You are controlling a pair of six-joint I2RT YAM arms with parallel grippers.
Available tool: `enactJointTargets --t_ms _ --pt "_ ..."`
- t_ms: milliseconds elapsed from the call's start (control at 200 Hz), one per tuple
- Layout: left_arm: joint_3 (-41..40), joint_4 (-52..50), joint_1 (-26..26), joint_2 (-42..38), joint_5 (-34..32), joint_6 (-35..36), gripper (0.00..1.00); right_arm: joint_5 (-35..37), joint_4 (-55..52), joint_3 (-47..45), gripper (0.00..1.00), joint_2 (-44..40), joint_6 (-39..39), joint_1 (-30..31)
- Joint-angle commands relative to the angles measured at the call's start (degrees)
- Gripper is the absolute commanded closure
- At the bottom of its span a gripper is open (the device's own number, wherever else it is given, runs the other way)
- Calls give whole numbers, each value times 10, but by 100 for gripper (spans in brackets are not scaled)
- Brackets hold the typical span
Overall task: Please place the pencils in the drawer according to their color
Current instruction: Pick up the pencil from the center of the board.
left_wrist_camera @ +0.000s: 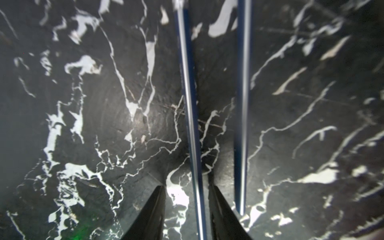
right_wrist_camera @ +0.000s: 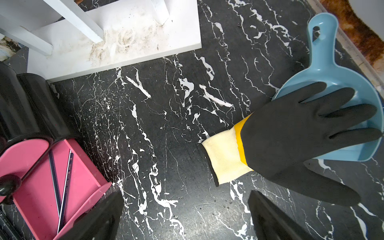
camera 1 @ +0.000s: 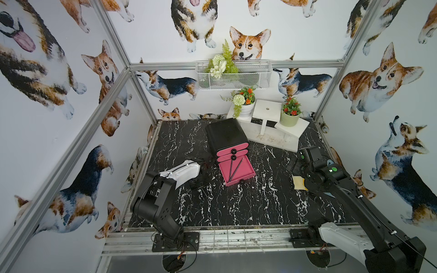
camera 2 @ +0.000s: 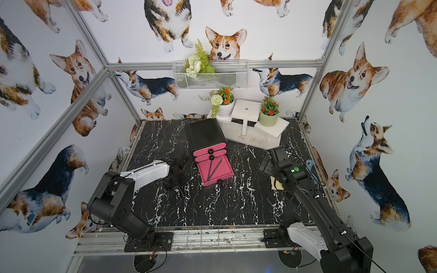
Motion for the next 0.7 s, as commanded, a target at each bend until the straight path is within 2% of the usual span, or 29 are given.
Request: enactJointTargets --t_ms 0,155,385,460,611,696 --pt "-18 24 4 3 12 3 62 -1 11 -2 0 -4 -5 2" --pt "-51 23 12 14 19 0 69 1 7 3 0 -7 -4 1" --pt "-118 68 58 -20 59 6 82 5 3 4 0 -15 0 1" --pt "-117 69 62 -21 59 5 89 5 3 6 0 -14 1 1" --pt "-117 73 68 -21 64 5 93 3 1 8 0 -14 1 1" --pt "-120 76 71 -23 65 1 100 3 -1 8 0 -16 1 1"
